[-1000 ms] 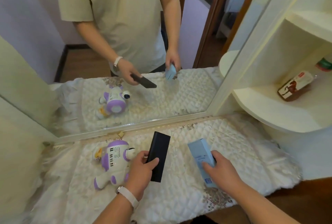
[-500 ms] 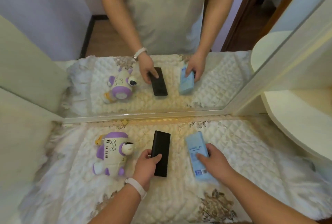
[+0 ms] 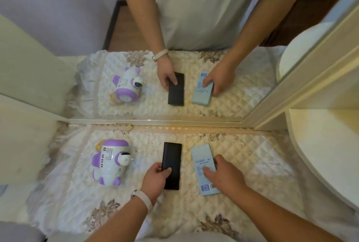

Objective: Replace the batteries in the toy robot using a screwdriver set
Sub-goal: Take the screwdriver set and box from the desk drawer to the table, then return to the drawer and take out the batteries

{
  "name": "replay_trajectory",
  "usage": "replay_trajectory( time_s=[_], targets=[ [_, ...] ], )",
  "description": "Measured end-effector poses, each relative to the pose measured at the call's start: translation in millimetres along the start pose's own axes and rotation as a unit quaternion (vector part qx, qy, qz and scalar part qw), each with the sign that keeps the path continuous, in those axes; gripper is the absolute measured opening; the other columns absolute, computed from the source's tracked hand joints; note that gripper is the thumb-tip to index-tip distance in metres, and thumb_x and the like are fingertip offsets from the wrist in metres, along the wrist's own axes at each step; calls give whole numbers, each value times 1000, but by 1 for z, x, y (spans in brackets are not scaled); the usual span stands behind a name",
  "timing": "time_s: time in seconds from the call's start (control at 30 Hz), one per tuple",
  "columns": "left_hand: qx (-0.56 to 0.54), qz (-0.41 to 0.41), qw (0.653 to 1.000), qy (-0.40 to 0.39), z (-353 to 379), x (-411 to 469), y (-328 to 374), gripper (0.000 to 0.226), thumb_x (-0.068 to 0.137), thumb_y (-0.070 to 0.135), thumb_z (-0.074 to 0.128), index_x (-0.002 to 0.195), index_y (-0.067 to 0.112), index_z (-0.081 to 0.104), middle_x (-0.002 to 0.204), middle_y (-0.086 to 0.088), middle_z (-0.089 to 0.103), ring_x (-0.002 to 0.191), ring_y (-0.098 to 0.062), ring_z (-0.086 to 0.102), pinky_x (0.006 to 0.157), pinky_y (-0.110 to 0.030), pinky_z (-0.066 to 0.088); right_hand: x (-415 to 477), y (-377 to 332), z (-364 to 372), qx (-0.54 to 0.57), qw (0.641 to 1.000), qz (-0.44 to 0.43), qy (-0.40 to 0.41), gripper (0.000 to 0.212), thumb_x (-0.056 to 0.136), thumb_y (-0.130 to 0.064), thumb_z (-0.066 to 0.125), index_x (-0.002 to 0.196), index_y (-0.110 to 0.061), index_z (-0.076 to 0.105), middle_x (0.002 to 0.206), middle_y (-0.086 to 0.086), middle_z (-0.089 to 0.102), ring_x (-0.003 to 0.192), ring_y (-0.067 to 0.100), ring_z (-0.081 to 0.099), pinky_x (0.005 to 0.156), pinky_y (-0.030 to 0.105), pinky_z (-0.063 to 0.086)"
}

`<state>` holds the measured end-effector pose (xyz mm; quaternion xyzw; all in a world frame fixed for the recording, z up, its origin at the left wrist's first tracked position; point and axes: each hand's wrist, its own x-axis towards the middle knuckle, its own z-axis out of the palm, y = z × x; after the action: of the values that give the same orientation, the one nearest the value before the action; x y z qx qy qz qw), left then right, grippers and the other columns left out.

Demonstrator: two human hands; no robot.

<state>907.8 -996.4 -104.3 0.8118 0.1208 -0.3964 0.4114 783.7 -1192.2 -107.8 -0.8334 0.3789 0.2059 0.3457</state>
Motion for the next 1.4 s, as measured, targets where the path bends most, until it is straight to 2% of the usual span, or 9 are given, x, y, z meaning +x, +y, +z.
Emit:
replay_trajectory(
  time_s=[0.1,0.17,0.37,0.5,0.57,0.67,0.9,1.2,1.4],
  targets=[
    [144,55,988,28,-1,-8,1,8,94,26,65,100,22,61,95,1,71,84,-15,66,74,-32,53,0,2,-4,-58,998,-19,26,41,84,-65,48,93,-26,42,81,-12,58,68,13,59,57,29,45],
    [198,95,975,33,-4,-16,1,18,92,26,64,107,30,55,99,5,70,86,-14,66,74,-30,52,-1,4,-5,-80,995,-46,46,42,85,-64,48,98,-24,41,90,-8,57,76,16,59,58,30,44],
    [248,176,951,59,-11,-45,-2,53,94,23,60,145,20,45,137,-2,56,124,-19,55,98,-26,43,-17,12,-1,-130,971,-152,128,50,90,-55,44,126,-21,44,116,-1,50,104,19,50,76,29,44],
    [332,291,892,99,-28,-65,-8,54,91,27,62,144,19,50,145,0,52,133,-20,49,107,-25,33,-23,2,-4,-139,955,-213,151,61,89,-54,43,138,-17,45,137,3,48,122,23,48,95,36,43],
    [382,342,849,126,-41,-72,-14,50,88,35,59,136,19,58,139,-6,59,125,-25,58,102,-32,42,-27,-10,-9,-154,946,-241,153,62,88,-55,40,137,-18,48,142,5,47,128,25,46,100,40,40],
    [418,383,810,149,-61,-87,-17,49,84,42,51,125,20,65,127,-7,67,108,-26,68,85,-39,56,-40,-30,-17,-172,918,-304,188,56,87,-54,42,126,-18,61,129,2,60,119,23,56,96,40,46],
    [449,395,773,211,-119,-122,-38,47,81,43,50,120,23,67,118,-2,69,97,-25,69,73,-38,57,-93,-89,-15,-214,849,-436,208,44,81,-51,46,106,-25,70,105,-7,68,96,16,65,79,32,54],
    [409,350,778,324,-200,-194,-144,45,83,43,51,121,24,66,124,-4,67,109,-26,66,89,-43,53,-184,-180,73,-256,787,-542,144,44,81,-50,51,111,-22,67,110,-1,66,99,23,63,81,37,52],
    [389,287,767,421,-264,-266,-252,42,82,43,52,119,27,63,122,2,67,109,-22,63,92,-41,52,-266,-248,168,-290,708,-636,100,46,80,-50,51,112,-21,66,115,1,66,105,26,62,84,38,52]
  ],
)
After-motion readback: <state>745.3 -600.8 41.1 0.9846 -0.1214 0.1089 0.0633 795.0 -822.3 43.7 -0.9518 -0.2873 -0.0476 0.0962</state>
